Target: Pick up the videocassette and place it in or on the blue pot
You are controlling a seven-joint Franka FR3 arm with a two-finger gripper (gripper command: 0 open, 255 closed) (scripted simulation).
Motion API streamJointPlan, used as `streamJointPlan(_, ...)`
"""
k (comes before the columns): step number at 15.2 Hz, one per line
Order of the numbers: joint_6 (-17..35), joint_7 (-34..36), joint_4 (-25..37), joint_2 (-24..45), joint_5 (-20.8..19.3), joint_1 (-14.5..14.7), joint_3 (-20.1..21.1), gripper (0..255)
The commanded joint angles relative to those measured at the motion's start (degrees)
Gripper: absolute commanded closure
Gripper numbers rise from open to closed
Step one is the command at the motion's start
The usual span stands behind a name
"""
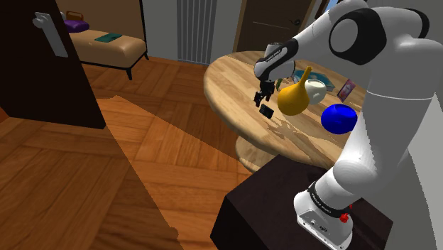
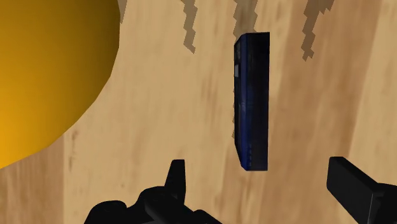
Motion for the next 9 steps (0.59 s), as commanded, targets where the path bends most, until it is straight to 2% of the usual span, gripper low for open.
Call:
streamJointPlan(1, 0.2, 0.0, -0.1, 0.1, 0.0, 0.0, 0.0, 0)
streamJointPlan(6, 0.2, 0.0, -0.1, 0.1, 0.0, 0.0, 0.0, 0)
streamJointPlan(7, 0.2, 0.0, -0.1, 0.1, 0.0, 0.0, 0.0, 255)
streamJointPlan(9, 0.2, 0.0, -0.1, 0.1, 0.0, 0.0, 0.0, 255)
